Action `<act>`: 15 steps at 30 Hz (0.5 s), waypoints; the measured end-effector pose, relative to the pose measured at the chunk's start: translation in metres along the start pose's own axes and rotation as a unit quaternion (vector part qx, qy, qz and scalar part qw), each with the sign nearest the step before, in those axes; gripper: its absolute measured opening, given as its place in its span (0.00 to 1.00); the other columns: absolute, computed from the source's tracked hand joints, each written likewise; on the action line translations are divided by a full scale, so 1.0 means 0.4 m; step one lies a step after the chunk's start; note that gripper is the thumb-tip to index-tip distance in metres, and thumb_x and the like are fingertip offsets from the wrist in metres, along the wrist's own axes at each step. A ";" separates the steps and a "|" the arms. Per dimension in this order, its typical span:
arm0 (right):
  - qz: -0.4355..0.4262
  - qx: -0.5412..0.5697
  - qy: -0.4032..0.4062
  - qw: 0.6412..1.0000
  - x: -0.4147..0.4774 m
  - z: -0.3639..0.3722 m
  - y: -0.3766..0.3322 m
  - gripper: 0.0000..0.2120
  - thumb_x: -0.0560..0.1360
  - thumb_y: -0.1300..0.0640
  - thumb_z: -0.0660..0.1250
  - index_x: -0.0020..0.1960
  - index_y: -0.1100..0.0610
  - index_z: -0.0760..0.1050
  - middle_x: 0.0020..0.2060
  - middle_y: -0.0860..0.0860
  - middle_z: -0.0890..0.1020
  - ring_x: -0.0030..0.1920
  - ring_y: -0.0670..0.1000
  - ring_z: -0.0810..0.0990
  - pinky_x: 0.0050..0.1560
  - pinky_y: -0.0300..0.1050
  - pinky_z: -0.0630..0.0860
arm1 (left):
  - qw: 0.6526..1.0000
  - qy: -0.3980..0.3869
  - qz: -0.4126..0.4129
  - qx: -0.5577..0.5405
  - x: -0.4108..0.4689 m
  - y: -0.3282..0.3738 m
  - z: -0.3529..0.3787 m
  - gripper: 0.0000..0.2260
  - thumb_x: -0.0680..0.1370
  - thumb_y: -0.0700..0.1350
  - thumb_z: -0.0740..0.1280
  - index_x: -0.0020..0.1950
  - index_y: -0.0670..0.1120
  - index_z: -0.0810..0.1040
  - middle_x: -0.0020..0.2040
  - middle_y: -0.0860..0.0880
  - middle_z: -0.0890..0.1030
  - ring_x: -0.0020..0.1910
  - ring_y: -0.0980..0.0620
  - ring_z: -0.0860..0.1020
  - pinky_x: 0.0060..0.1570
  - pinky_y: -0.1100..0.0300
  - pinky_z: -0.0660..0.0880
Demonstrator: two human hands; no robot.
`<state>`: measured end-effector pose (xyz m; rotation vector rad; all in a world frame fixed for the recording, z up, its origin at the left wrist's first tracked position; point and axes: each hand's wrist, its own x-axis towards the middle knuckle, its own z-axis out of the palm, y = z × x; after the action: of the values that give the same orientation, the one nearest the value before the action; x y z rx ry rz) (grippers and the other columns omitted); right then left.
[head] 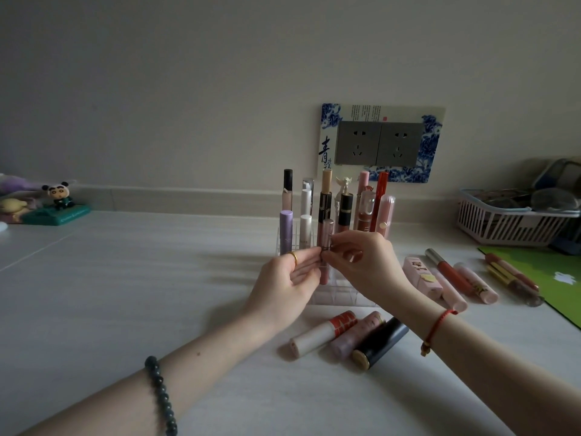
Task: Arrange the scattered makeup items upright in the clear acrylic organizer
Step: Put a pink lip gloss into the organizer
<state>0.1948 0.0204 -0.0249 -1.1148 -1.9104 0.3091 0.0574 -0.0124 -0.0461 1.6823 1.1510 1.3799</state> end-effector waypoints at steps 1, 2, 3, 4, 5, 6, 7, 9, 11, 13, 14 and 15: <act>-0.002 0.000 0.001 1.000 0.000 0.000 0.000 0.08 0.69 0.61 0.70 0.48 0.56 0.80 0.36 0.45 0.79 0.35 0.40 0.77 0.38 0.26 0.74 | 1.000 0.000 0.001 0.001 0.000 -0.001 0.000 0.17 0.74 0.34 0.63 0.63 0.41 0.72 0.52 0.55 0.77 0.44 0.73 0.76 0.47 0.78 0.70; -0.003 -0.001 0.002 1.000 0.001 -0.001 -0.001 0.08 0.69 0.61 0.70 0.48 0.56 0.80 0.36 0.45 0.79 0.35 0.39 0.77 0.37 0.25 0.73 | 1.000 -0.001 0.001 0.002 0.000 -0.001 0.000 0.17 0.74 0.34 0.63 0.63 0.41 0.72 0.52 0.55 0.77 0.44 0.73 0.76 0.47 0.78 0.70; -0.005 -0.002 0.002 1.000 0.001 -0.001 -0.001 0.08 0.69 0.61 0.70 0.48 0.56 0.80 0.36 0.45 0.79 0.35 0.39 0.76 0.37 0.25 0.72 | 1.000 0.000 0.002 0.002 0.001 -0.001 0.000 0.17 0.74 0.34 0.63 0.63 0.42 0.72 0.52 0.55 0.77 0.44 0.73 0.76 0.47 0.78 0.70; -0.006 -0.003 0.001 1.000 0.001 -0.001 -0.002 0.08 0.69 0.61 0.70 0.48 0.56 0.80 0.36 0.45 0.79 0.35 0.38 0.76 0.37 0.24 0.72 | 1.000 0.000 0.002 0.002 0.001 -0.001 0.000 0.17 0.74 0.34 0.63 0.63 0.42 0.72 0.52 0.56 0.77 0.44 0.73 0.76 0.48 0.78 0.70; -0.007 -0.004 0.001 1.000 0.002 0.000 -0.002 0.08 0.69 0.61 0.70 0.48 0.56 0.80 0.36 0.45 0.79 0.35 0.38 0.76 0.37 0.24 0.72 | 1.000 -0.001 0.002 0.003 0.002 -0.001 -0.001 0.17 0.74 0.34 0.64 0.63 0.42 0.72 0.53 0.55 0.77 0.45 0.73 0.76 0.48 0.78 0.70; -0.007 -0.004 0.001 1.000 0.002 -0.001 -0.002 0.08 0.69 0.61 0.70 0.48 0.57 0.80 0.36 0.45 0.79 0.35 0.38 0.76 0.37 0.23 0.72 | 1.000 -0.001 0.002 0.003 0.002 -0.001 -0.001 0.17 0.74 0.35 0.64 0.63 0.42 0.72 0.53 0.55 0.77 0.45 0.73 0.76 0.48 0.78 0.70; -0.007 -0.003 0.001 1.000 0.002 -0.001 -0.002 0.08 0.69 0.61 0.70 0.48 0.57 0.80 0.36 0.45 0.79 0.35 0.38 0.76 0.37 0.23 0.71 | 1.000 0.000 0.002 0.004 0.002 -0.001 -0.001 0.17 0.74 0.35 0.64 0.63 0.42 0.72 0.53 0.55 0.77 0.45 0.73 0.76 0.48 0.78 0.70; -0.007 -0.004 0.001 1.000 0.001 -0.002 -0.002 0.09 0.68 0.61 0.70 0.48 0.57 0.80 0.36 0.44 0.79 0.35 0.38 0.76 0.37 0.23 0.72 | 1.000 0.000 0.003 0.006 0.002 -0.001 -0.002 0.17 0.74 0.35 0.64 0.63 0.42 0.73 0.53 0.55 0.77 0.45 0.72 0.76 0.48 0.78 0.70; -0.007 -0.004 0.001 1.000 0.000 -0.002 -0.002 0.09 0.68 0.61 0.70 0.48 0.57 0.80 0.36 0.45 0.79 0.35 0.38 0.76 0.38 0.24 0.72 | 1.000 0.000 0.004 0.003 0.001 -0.001 -0.001 0.16 0.74 0.35 0.64 0.62 0.42 0.73 0.53 0.55 0.78 0.45 0.72 0.77 0.48 0.78 0.71; -0.007 -0.007 0.000 1.000 0.000 -0.003 -0.002 0.09 0.68 0.61 0.70 0.48 0.56 0.80 0.36 0.45 0.79 0.35 0.38 0.76 0.38 0.24 0.72 | 1.000 -0.001 0.004 -0.003 0.001 0.000 -0.001 0.16 0.74 0.34 0.64 0.62 0.42 0.73 0.52 0.56 0.77 0.44 0.73 0.76 0.47 0.78 0.70; -0.007 -0.009 -0.001 1.000 -0.001 -0.003 -0.002 0.09 0.68 0.61 0.70 0.48 0.57 0.80 0.36 0.45 0.79 0.35 0.38 0.76 0.38 0.24 0.72 | 1.000 -0.001 0.005 -0.005 0.001 0.001 -0.001 0.16 0.74 0.34 0.64 0.62 0.42 0.73 0.51 0.56 0.77 0.44 0.73 0.76 0.46 0.78 0.70; -0.008 -0.012 -0.002 1.000 0.000 -0.003 -0.002 0.09 0.68 0.61 0.70 0.49 0.57 0.80 0.36 0.45 0.79 0.35 0.38 0.76 0.38 0.23 0.72 | 1.000 -0.001 0.006 -0.007 0.001 0.001 -0.001 0.16 0.74 0.35 0.64 0.62 0.42 0.73 0.51 0.56 0.77 0.44 0.73 0.76 0.46 0.78 0.70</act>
<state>0.1954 0.0197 -0.0239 -1.1154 -1.9300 0.2818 0.0570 -0.0122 -0.0456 1.6834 1.1290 1.3902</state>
